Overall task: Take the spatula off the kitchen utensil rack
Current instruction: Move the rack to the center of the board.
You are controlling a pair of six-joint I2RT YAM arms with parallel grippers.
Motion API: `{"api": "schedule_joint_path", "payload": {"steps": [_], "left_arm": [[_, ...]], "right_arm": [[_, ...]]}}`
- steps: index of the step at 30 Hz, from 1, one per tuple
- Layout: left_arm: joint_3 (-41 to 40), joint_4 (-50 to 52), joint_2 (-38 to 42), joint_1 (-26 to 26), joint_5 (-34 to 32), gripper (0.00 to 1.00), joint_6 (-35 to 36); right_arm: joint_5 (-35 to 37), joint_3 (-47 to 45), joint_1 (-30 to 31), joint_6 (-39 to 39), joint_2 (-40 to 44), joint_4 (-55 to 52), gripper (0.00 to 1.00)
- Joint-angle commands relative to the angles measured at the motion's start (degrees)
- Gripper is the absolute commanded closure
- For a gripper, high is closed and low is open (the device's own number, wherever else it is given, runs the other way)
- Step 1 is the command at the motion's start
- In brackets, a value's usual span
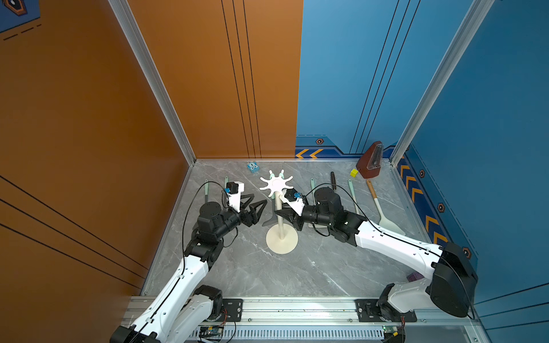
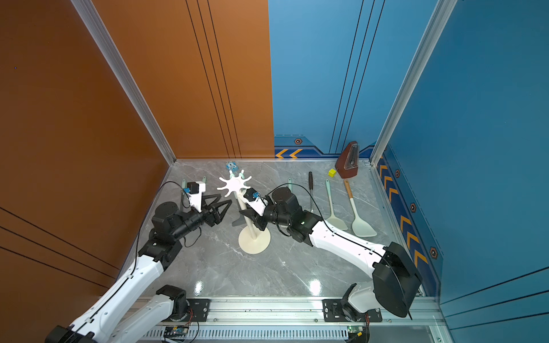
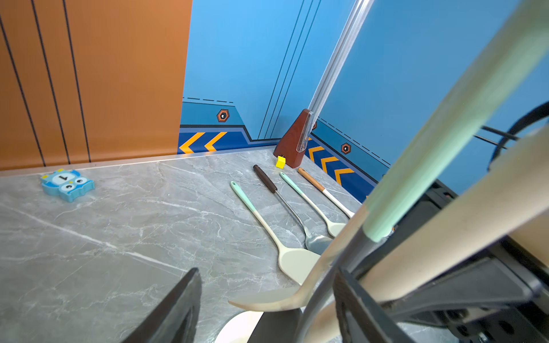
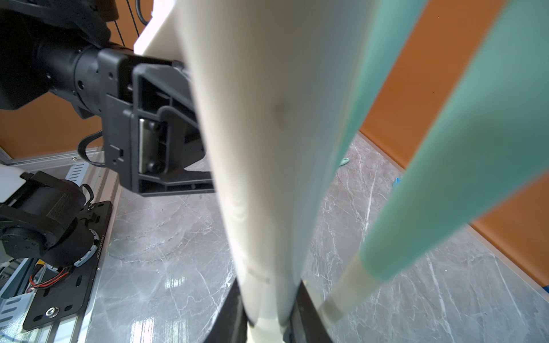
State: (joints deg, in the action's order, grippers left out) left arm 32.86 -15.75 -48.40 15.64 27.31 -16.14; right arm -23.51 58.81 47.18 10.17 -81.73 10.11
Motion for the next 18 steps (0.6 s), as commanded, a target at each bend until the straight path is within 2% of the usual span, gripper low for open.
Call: {"api": "schedule_joint_path", "payload": {"steps": [1,10,18], "left_arm": [[-1.9,-3.7,2.0,1.7,2.6,0.28,3.8],[-2.9,-7.5,1.3,4.7,1.9,0.27,6.8],[0.2,-9.1,-4.3,7.1,2.4,0.33,8.8]], "right_arm": [[-0.8,-2.3,-0.4,2.1,-0.2,-7.9,1.0],[-1.4,-6.4,-0.5,2.3,1.0,-2.8,1.0],[-2.9,-9.9,-0.5,3.0,1.3,3.1,1.0]]}}
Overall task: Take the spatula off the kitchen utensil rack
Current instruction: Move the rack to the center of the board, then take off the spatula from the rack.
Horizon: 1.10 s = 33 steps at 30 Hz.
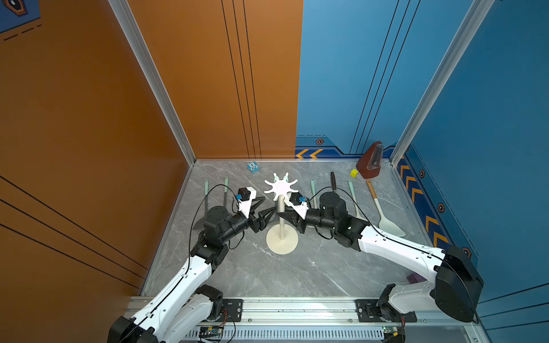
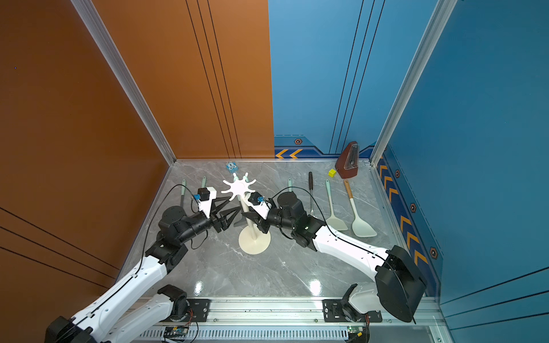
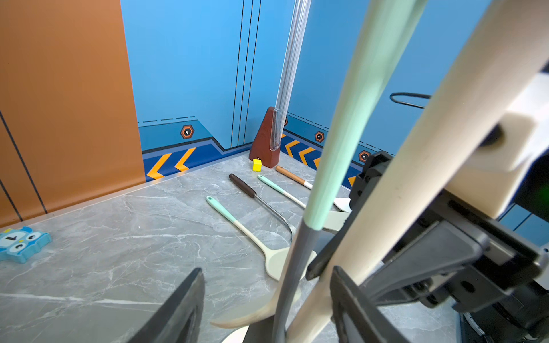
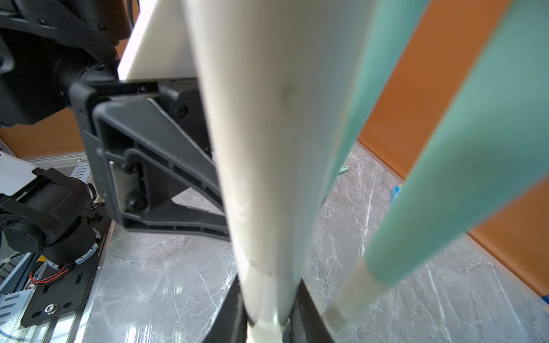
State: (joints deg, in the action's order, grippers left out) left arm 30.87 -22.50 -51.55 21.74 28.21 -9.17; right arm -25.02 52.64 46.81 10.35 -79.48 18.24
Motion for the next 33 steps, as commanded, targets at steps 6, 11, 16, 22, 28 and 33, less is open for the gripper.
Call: {"api": "schedule_joint_path", "payload": {"steps": [6,11,16,22,28,33], "left_arm": [[2.7,-3.4,-2.3,2.4,-0.5,0.35,3.0],[2.9,-3.5,-2.5,2.6,-1.8,0.38,4.0],[3.8,-4.3,-3.9,2.7,-1.3,0.42,4.4],[5.5,-5.9,-7.1,4.2,0.7,0.44,4.2],[6.2,-5.9,-8.7,5.1,-1.7,0.6,5.4],[6.5,-5.9,-8.0,5.2,-6.2,0.78,7.2]], "right_arm": [[-1.6,-5.4,-0.4,2.8,-0.7,-2.9,1.0],[-2.0,-5.6,-0.6,2.7,-1.1,-2.3,1.0],[-2.2,-5.9,-0.7,2.3,-1.3,-2.0,1.0],[-1.9,-5.7,-0.9,2.2,-1.2,-2.6,1.0],[-1.8,-5.5,-1.3,2.2,-1.1,-3.4,1.0],[-1.9,-5.4,-1.5,2.3,-1.2,-3.5,1.0]]}}
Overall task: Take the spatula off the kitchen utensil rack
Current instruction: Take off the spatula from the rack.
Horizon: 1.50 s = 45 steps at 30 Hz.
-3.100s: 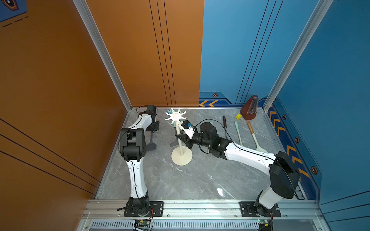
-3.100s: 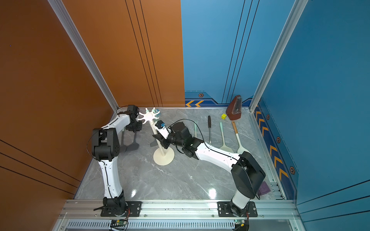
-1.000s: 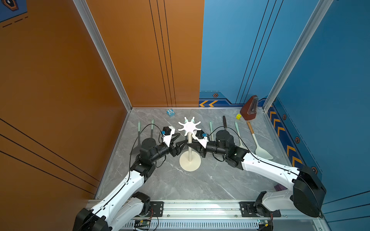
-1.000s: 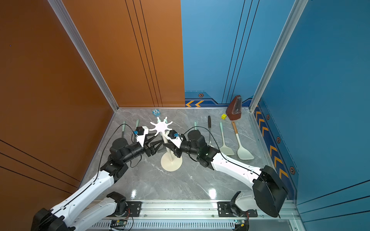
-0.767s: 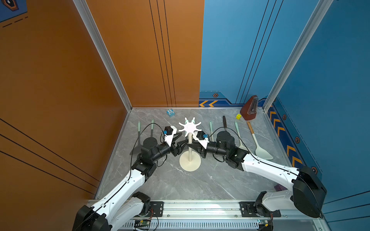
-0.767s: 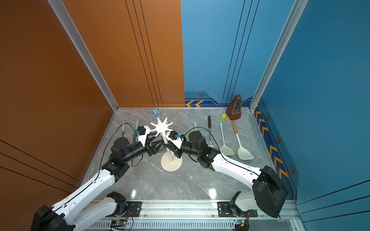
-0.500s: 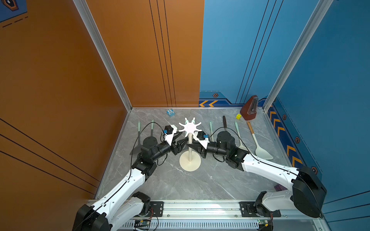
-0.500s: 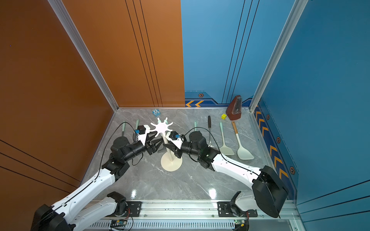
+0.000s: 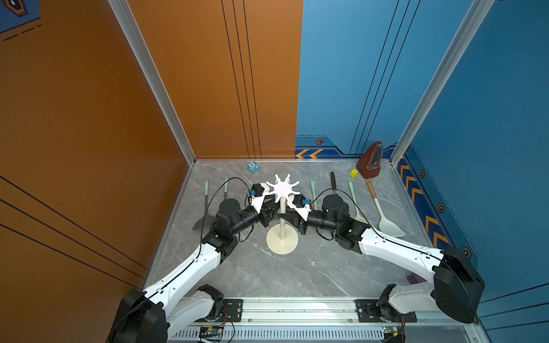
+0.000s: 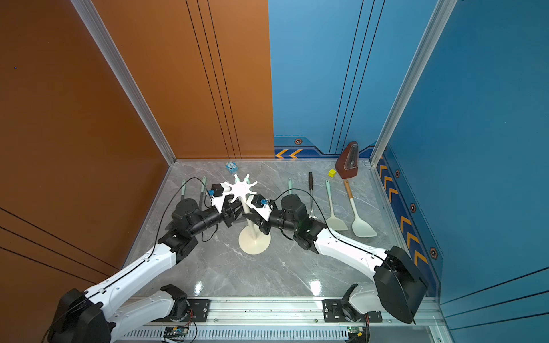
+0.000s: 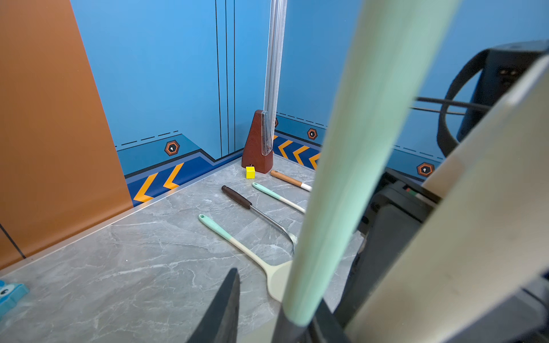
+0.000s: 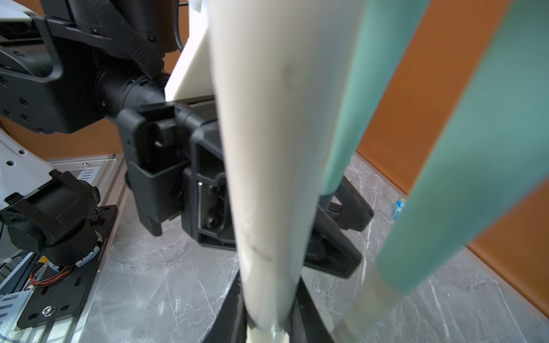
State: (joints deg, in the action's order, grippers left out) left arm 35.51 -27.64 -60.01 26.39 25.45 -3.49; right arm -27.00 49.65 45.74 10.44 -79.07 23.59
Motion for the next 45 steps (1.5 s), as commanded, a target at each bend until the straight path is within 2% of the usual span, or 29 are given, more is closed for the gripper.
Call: {"api": "schedule_joint_path", "payload": {"steps": [1,3,10,28,34,45], "left_arm": [[2.1,-0.8,0.3,0.5,-3.7,0.83,1.9],[2.6,-0.8,0.3,0.5,-4.9,0.9,2.4],[3.8,-0.8,1.2,0.6,-8.5,1.0,4.0],[2.8,-0.5,1.2,0.0,-20.0,1.0,5.4],[3.7,2.5,0.2,-0.1,-27.5,1.0,5.1],[8.8,9.5,-3.8,-0.1,-45.6,1.0,1.5]], "right_arm": [[0.1,-2.4,-0.5,2.2,-1.7,-8.8,1.0],[0.2,-2.3,-0.5,2.2,-2.0,-9.1,1.0],[0.5,-2.0,-0.6,2.2,-2.1,-9.7,1.0],[1.9,-1.1,-0.8,2.3,-2.5,-11.3,1.0],[2.0,-0.8,-0.9,2.3,-2.6,-11.6,1.0],[2.3,-0.6,-0.9,2.0,-2.5,-12.0,1.0]]}}
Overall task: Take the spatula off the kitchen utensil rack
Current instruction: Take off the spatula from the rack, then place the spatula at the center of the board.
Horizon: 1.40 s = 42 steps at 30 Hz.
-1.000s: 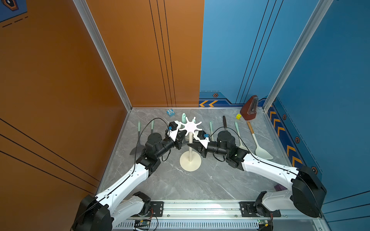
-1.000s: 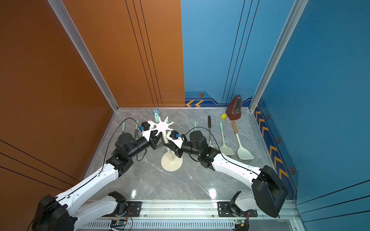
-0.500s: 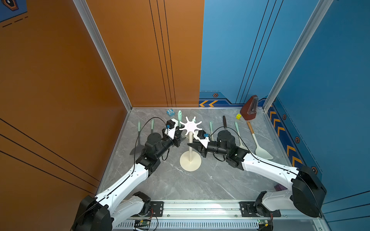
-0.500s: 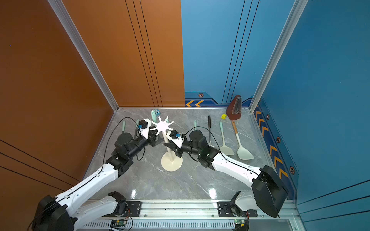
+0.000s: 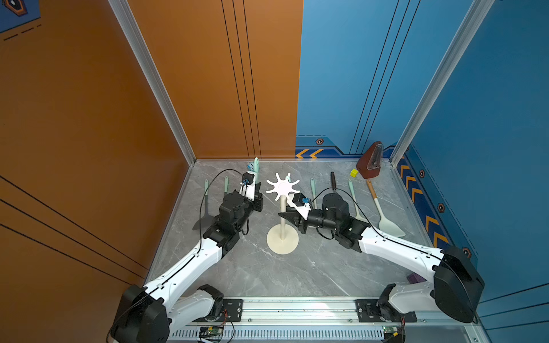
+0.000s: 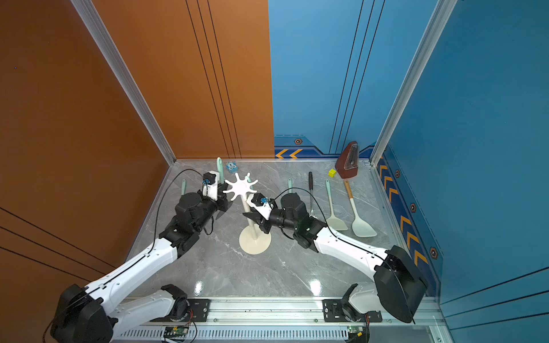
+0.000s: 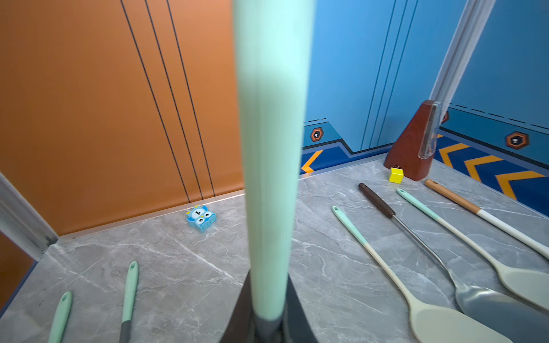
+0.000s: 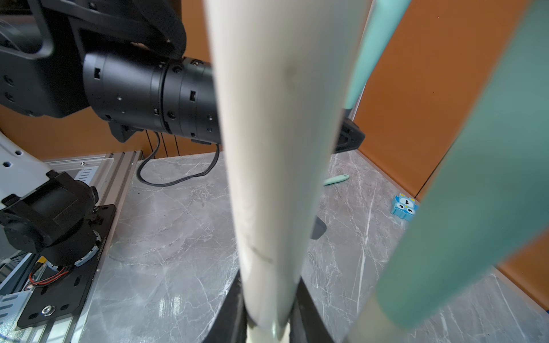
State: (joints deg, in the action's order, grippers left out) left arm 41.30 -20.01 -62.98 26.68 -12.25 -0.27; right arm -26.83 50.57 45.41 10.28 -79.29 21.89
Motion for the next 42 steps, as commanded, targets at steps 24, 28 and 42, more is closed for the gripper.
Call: {"api": "schedule_joint_path", "payload": {"steps": [24,28,42], "left_arm": [[27.8,32.4,-16.7,-0.2,-19.4,1.0,-19.5],[30.8,37.3,-19.9,-0.1,-22.2,1.0,-21.8],[39.0,49.5,-31.9,-2.2,-30.7,1.0,-29.0]], "right_arm": [[2.8,-0.4,-0.4,2.3,-3.1,-10.4,1.0],[3.0,-0.4,-0.4,2.3,-2.9,-10.5,1.0],[3.3,1.1,-0.1,2.7,-4.5,-11.5,1.0]]}}
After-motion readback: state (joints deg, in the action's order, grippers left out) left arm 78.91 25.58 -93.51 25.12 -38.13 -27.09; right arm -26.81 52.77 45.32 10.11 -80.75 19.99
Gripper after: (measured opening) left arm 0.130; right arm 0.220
